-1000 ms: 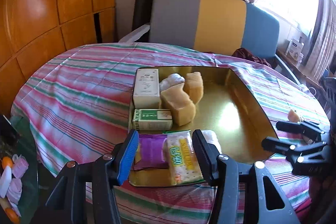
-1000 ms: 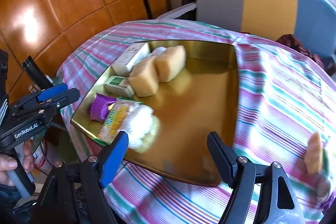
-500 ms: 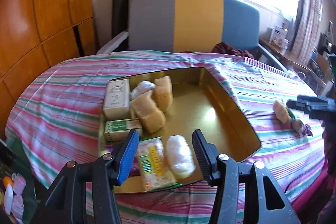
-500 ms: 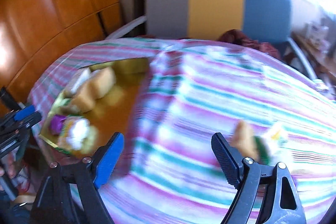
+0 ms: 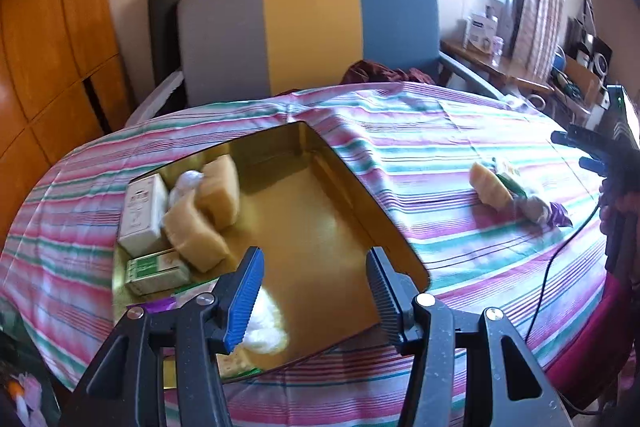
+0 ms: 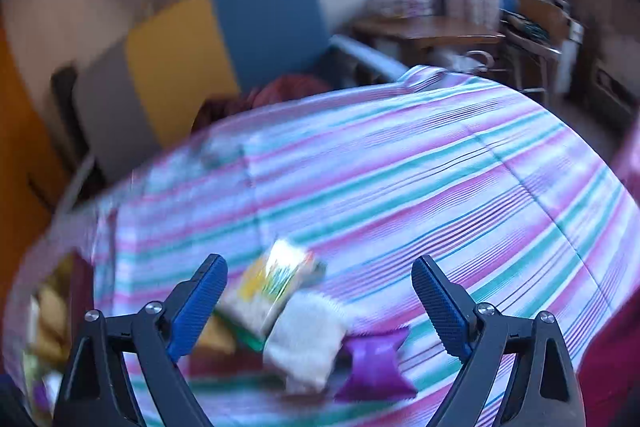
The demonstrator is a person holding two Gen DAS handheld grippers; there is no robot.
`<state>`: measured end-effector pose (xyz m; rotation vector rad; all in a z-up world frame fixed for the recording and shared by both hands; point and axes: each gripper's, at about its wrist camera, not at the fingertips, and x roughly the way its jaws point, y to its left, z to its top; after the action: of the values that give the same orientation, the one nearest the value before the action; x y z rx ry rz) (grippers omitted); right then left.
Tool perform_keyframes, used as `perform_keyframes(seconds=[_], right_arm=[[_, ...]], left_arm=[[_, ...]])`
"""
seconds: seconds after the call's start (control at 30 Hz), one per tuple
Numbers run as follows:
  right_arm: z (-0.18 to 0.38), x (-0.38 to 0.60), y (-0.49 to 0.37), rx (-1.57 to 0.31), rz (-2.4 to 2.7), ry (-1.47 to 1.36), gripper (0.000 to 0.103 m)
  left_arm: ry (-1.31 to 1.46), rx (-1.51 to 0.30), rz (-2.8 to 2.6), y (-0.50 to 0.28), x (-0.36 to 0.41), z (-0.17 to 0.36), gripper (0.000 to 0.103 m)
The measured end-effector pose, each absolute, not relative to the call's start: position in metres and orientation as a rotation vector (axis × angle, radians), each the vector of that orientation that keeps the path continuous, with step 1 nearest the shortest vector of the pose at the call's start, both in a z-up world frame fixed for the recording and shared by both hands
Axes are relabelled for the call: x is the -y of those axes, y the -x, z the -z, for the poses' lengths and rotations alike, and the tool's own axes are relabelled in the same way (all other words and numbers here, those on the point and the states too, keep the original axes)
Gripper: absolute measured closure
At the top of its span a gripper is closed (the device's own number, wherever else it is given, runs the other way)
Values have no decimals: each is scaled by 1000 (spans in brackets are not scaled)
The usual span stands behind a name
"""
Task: Organize objects
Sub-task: 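Move both grippers back toward the items left on the cloth, then grasp the yellow sponge with the left gripper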
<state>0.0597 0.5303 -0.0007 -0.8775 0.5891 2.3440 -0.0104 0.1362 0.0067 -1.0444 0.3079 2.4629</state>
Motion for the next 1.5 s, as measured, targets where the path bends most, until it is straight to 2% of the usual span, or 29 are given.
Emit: perform_keyframes(seconds=[0.3, 0.6, 0.83, 1.07, 1.37, 1.5], right_arm=[[12, -551, -70, -799, -2269, 889, 8], [20, -558, -78, -872, -2229, 889, 7], [22, -569, -88, -957, -2183, 844, 7], [25, -580, -97, -1062, -2153, 806, 7], [30, -575, -86, -1093, -2209, 866, 7], [31, -574, -85, -1110, -2223, 876, 7]], left_arm=[[1006, -392, -2387, 4, -179, -5, 49], [1023, -434, -2305, 9, -219, 5, 49], [1066, -399, -2207, 17, -258, 16, 50], [1150, -295, -2087, 31, -300, 30, 50], [1333, -5, -1926, 75, -345, 56, 50], [1412, 104, -1886, 93, -357, 75, 46]])
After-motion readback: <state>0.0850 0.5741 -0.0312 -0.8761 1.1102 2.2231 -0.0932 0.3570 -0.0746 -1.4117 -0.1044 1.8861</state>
